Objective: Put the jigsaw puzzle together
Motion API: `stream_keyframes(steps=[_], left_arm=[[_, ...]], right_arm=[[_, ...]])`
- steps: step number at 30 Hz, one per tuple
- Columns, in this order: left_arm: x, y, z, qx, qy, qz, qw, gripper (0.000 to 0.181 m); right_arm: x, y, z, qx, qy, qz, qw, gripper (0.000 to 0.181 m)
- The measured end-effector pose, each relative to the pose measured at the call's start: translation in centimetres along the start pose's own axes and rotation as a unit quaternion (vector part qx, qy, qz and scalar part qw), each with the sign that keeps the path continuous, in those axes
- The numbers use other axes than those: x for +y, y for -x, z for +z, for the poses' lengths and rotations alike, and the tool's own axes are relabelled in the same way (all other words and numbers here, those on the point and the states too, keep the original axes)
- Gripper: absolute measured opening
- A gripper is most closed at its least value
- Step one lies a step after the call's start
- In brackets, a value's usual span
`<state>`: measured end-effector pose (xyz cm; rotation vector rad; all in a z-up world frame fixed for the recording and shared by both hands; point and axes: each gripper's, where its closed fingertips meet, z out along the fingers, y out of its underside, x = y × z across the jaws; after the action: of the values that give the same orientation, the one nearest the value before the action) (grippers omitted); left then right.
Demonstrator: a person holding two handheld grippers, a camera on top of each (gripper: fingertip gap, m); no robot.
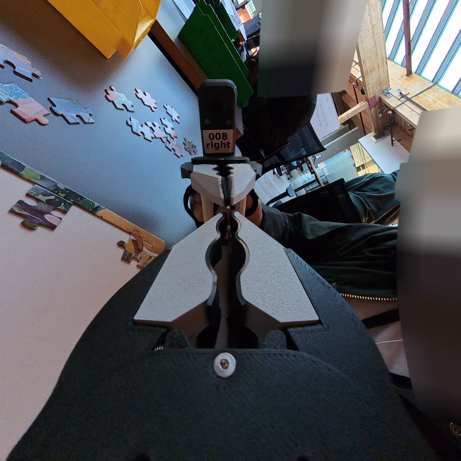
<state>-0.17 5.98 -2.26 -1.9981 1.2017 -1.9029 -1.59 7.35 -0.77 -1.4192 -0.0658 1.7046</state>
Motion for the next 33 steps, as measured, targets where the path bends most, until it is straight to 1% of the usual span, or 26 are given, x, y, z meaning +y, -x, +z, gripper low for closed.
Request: stream_keyframes(steps=[2,3,5,6,7,9,10,11,12,15,18,20,21,22,24,25,26,28,29,30,31,33], left_arm=[[-0.6,0.5,-0.5,-0.005,-0.025,-0.013,1.0,0.0],[-1.0,0.8,-0.9,-0.006,-0.041,-0.022,0.999,0.0],[-1.8,1.1,-1.7,0.005,-0.073,-0.047,0.996,0.0],[-2.0,1.2,-2.0,0.011,-0.087,-0.06,0.994,0.0],[-2.1,1.4,-2.2,0.015,-0.092,-0.071,0.993,0.0],[-1.9,1.8,-2.2,0.014,-0.091,-0.085,0.992,0.0],[-1.8,2.1,-2.1,0.008,-0.091,-0.087,0.992,0.0],[-1.7,2.2,-2.0,0.004,-0.089,-0.088,0.992,0.0],[-1.6,2.3,-1.8,0.002,-0.087,-0.088,0.992,0.0],[-1.3,2.3,-1.4,0.002,-0.079,-0.09,0.993,0.0],[-1.0,2.5,-1.0,-0.001,-0.07,-0.092,0.993,0.0],[-1.0,2.4,-0.9,0.006,-0.07,-0.094,0.993,0.0],[-1.0,2.2,-0.9,0.015,-0.071,-0.098,0.993,0.007],[-1.2,2.0,-1.1,0.025,-0.076,-0.106,0.991,0.015],[-2.3,2.3,-2.5,0.032,-0.109,-0.122,0.986,0.029],[-2.9,2.8,-3.6,0.02,-0.132,-0.122,0.984,0.029],[-3.3,3.7,-4.8,-0.005,-0.15,-0.117,0.982,0.027],[-3.7,5.1,-6.7,-0.059,-0.172,-0.107,0.978,0.022],[-3.8,5.4,-7.3,-0.072,-0.177,-0.105,0.976,0.021],[-3.9,5.3,-7.5,-0.073,-0.18,-0.104,0.975,0.02],[-3.9,5.1,-7.6,-0.068,-0.179,-0.106,0.976,0.02],[-3.7,4.9,-7.4,-0.06,-0.169,-0.11,0.978,0.02]], right_arm=[[-0.9,0.3,-0.4,0.006,-0.018,-0.03,0.999,0.003],[-1.3,0.5,-0.5,0.014,-0.02,-0.058,0.998,0.012],[-1.6,0.3,-0.8,0.067,-0.002,-0.158,0.985,0.027],[-1.4,0.0,-0.8,0.103,0.019,-0.232,0.967,0.034],[-1.2,-0.3,-0.8,0.141,0.045,-0.311,0.939,0.04],[-0.7,-0.7,-0.8,0.195,0.09,-0.461,0.861,0.047],[-0.4,-0.7,-0.7,0.21,0.105,-0.518,0.822,0.048],[0.0,-0.6,-0.5,0.215,0.115,-0.556,0.795,0.048],[0.5,-0.7,-0.2,0.213,0.126,-0.571,0.783,0.049],[1.6,-1.6,0.1,0.216,0.156,-0.567,0.78,0.048],[1.2,-2.2,0.0,0.236,0.165,-0.578,0.764,0.031],[1.2,-2.2,0.1,0.232,0.171,-0.568,0.771,0.031],[1.0,-2.0,0.1,0.228,0.169,-0.559,0.779,0.031],[0.5,-1.8,-0.1,0.235,0.165,-0.556,0.78,0.031],[-2.0,-1.6,-1.0,0.263,0.144,-0.567,0.767,0.031],[-3.5,-2.0,-1.7,0.279,0.14,-0.566,0.763,0.031],[-4.5,-2.9,-2.1,0.29,0.154,-0.543,0.772,0.031],[-4.8,-6.2,-2.6,0.3,0.219,-0.459,0.807,0.031],[-4.8,-7.8,-2.5,0.299,0.243,-0.435,0.814,0.031],[-4.8,-9.5,-2.4,0.296,0.267,-0.421,0.815,0.031],[-4.9,-11.1,-2.3,0.301,0.289,-0.415,0.809,0.031],[-3.8,-13.8,-2.3,0.293,0.353,-0.399,0.794,0.031]])
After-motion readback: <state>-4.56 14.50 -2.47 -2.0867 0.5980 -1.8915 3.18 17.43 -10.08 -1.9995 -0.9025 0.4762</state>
